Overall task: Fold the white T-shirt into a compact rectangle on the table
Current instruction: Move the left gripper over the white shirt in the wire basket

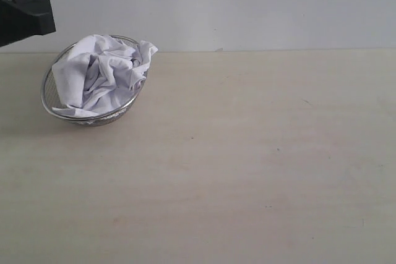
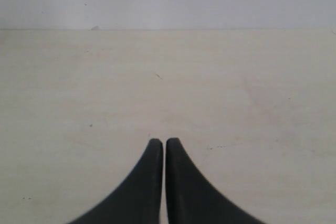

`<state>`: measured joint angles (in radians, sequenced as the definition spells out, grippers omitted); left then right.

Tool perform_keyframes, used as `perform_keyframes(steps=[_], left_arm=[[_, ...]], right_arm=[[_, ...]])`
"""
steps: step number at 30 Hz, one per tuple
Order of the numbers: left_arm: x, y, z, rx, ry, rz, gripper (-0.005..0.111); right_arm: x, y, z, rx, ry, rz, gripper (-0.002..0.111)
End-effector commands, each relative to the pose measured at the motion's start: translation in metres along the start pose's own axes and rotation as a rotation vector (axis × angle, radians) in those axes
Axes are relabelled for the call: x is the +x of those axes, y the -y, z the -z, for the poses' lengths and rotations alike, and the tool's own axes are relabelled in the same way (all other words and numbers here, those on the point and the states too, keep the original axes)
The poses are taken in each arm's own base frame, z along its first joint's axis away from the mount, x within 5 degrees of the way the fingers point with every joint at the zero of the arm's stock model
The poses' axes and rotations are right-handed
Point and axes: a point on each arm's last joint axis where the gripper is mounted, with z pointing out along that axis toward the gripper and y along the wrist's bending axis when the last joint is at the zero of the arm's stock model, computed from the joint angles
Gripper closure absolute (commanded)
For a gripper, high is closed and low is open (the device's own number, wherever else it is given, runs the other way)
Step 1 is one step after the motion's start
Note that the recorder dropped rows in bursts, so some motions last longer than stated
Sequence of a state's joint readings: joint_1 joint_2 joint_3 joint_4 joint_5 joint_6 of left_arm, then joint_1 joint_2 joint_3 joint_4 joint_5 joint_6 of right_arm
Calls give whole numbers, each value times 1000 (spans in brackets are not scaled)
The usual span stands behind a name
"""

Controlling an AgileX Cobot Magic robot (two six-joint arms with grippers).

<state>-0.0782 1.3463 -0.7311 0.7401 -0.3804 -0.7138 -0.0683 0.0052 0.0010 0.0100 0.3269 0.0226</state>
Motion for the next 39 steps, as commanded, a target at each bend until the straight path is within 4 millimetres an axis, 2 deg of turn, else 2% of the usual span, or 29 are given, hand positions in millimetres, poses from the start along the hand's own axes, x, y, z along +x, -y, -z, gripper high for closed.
perform_keyframes(steps=[1, 7, 14, 21, 28, 33, 39], left_arm=[[1, -2, -16, 17, -16, -1, 102], [9, -8, -37, 12, -58, 10, 102], [12, -9, -39, 9, -67, 39, 102], [6, -17, -44, -65, -112, 27, 102], [-29, -29, -62, -147, -81, 23, 102], [-35, -38, -79, -204, -111, 20, 102], [-31, -29, -98, -54, -33, 38, 102]], right_arm=[[-10, 0, 1, 0, 106, 16, 109], [-28, -1, 5, -11, 313, -31, 109], [-43, -1, 11, -20, 497, -42, 109], [-44, 0, 12, -55, 499, -219, 109], [-43, 0, 11, -61, 487, -246, 109], [-45, 0, 12, -64, 518, -246, 109], [-31, -1, 6, -49, 345, -247, 109]])
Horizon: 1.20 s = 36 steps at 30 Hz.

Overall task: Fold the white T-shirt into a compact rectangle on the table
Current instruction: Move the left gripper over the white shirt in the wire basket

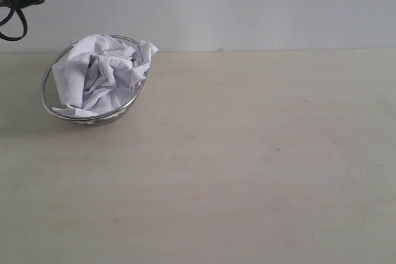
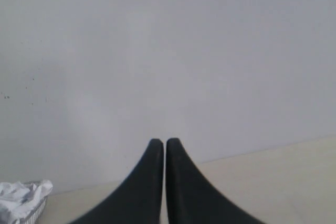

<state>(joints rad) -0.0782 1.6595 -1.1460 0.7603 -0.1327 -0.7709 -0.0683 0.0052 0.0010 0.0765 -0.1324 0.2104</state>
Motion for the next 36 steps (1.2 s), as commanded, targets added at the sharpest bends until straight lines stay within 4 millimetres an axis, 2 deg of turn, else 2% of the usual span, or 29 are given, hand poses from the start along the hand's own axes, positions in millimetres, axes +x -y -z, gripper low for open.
perform_keyframes(steps=[1, 4, 6, 9, 15, 19, 23, 30, 32, 34, 36], left_arm=[[2, 15, -11, 162, 61, 14, 102], [6, 25, -17, 335, 96, 16, 102], [8, 23, -22, 389, 107, 27, 102], [10, 8, -34, 349, 50, 76, 102], [4, -10, -47, 337, -134, -9, 102], [-10, -15, -55, 316, -107, 84, 102], [-22, -18, -58, 290, -79, 132, 102], [-23, -25, -60, 204, -68, 223, 102], [-29, -21, -60, 217, -38, 68, 102], [-33, -15, -57, 266, 1, -202, 102], [-36, -5, -51, 361, 74, -568, 102]], right_arm=[[11, 2, 1, 28, -124, -9, 109], [7, 2, 1, 18, -79, -12, 109], [2, 1, 0, 7, -29, -10, 109], [0, 0, 0, 0, 2, -10, 109], [7, 1, 0, 17, -74, -12, 109], [14, 3, 1, 38, -167, -17, 109], [4, 0, -3, 49, -218, -17, 109], [-12, -6, -27, 89, -367, -15, 109], [-13, -6, -35, 94, -396, 7, 109], [-12, -6, -44, 96, -414, 37, 109], [-10, -5, -52, 99, -419, 43, 109]])
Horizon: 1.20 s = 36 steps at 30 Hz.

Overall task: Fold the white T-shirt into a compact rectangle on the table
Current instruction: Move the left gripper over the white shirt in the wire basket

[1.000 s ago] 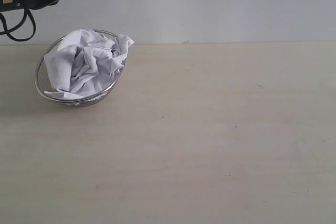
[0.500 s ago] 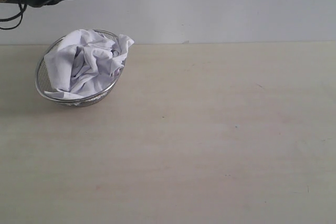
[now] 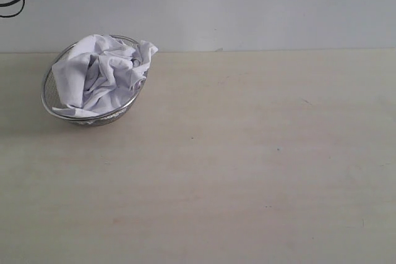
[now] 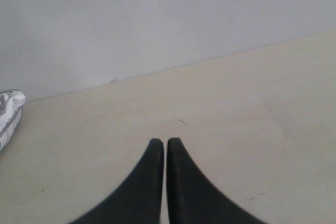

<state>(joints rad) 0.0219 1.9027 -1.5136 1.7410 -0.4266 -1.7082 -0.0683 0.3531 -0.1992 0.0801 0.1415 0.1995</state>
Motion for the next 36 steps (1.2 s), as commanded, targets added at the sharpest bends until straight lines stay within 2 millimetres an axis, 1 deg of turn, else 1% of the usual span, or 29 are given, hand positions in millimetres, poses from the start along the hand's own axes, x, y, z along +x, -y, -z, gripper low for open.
perform_keyframes(steps=[1, 3, 4, 5, 7, 8, 10, 11, 12, 13, 15, 16, 17, 18, 19, 20, 22, 24, 25, 28, 30, 33, 36], left_arm=[[-10, 23, 7, 164, 68, -743, 102], [-15, 34, 14, 246, 143, -1038, 102], [-18, 36, 17, 241, 163, -1121, 102], [-23, 38, 19, 200, 166, -1183, 102], [-32, 34, 19, 43, 118, -1212, 102], [-37, 26, 19, -124, 55, -1184, 102], [-44, 15, 22, -393, -24, -1042, 102], [-47, 5, 30, -591, -55, -866, 102], [-46, 4, 35, -695, -89, -748, 102], [-43, 0, 42, -808, -164, -689, 102], [-33, -1, 53, -900, -343, -554, 102], [-29, 0, 54, -887, -395, -479, 102], [-23, 5, 53, -824, -438, -336, 102], [-19, 7, 51, -761, -445, -237, 102], [-18, 14, 44, -645, -419, -164, 102], [-18, 22, 36, -511, -372, -137, 102], [-22, 36, 23, -309, -269, -184, 102], [-27, 47, 15, -178, -196, -220, 102], [-28, 51, 12, -120, -197, -217, 102], [-19, 45, -3, -16, -272, -163, 102], [-11, 32, -14, -8, -310, -96, 102], [4, 8, -30, -7, -389, 45, 102], [19, -5, -43, 44, -484, 105, 102]], right_arm=[[-5, 0, -17, 13, -13, 35, 109], [-4, 0, -22, 19, -30, 47, 109], [-3, 1, -25, 22, -42, 53, 109], [-2, 1, -27, 25, -54, 56, 109], [0, 2, -32, 32, -77, 62, 109], [1, 2, -33, 33, -81, 66, 109], [1, 2, -36, 35, -87, 80, 109], [1, 2, -38, 35, -81, 88, 109], [0, 2, -39, 34, -75, 96, 109], [-1, 2, -40, 32, -63, 107, 109], [-4, 1, -42, 28, -31, 107, 109], [-6, 1, -44, 26, -16, 108, 109], [-9, 0, -45, 26, -9, 108, 109], [-10, 0, -47, 25, -6, 108, 109], [-13, -1, -48, 25, -3, 108, 109], [-16, -2, -50, 24, -1, 111, 109], [-18, -2, -53, 25, -9, 112, 109], [-19, -3, -54, 27, -24, 112, 109], [-18, -2, -55, 29, -34, 112, 109], [-14, -2, -54, 36, -80, 112, 109], [-13, -1, -54, 38, -92, 111, 109], [-12, -1, -54, 39, -99, 111, 109], [-10, -1, -54, 43, -124, 111, 109]])
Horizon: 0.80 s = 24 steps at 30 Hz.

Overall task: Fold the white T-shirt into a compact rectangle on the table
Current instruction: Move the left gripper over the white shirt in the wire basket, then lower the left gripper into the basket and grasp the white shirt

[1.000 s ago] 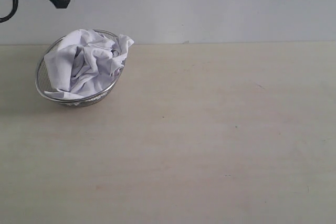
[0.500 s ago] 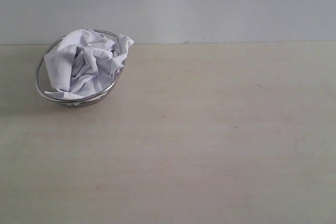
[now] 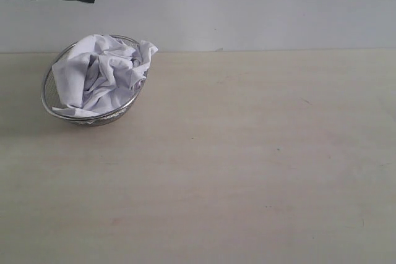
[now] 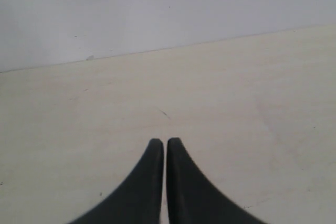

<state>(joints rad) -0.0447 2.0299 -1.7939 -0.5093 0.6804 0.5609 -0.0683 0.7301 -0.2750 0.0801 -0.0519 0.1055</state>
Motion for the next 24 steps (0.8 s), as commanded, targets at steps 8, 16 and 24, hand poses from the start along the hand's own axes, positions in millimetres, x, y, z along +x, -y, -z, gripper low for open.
perform_keyframes(steps=[8, 16, 24], left_arm=[[21, -28, -53, 31, -133, 92, 102], [11, -36, -44, -55, -138, -19, 83], [9, -40, -47, -97, -113, 44, 42]], right_arm=[[1, 0, 0, 4, -30, 18, 109], [2, 0, 0, 5, -42, 17, 109], [2, 0, 0, 5, -42, 17, 109]])
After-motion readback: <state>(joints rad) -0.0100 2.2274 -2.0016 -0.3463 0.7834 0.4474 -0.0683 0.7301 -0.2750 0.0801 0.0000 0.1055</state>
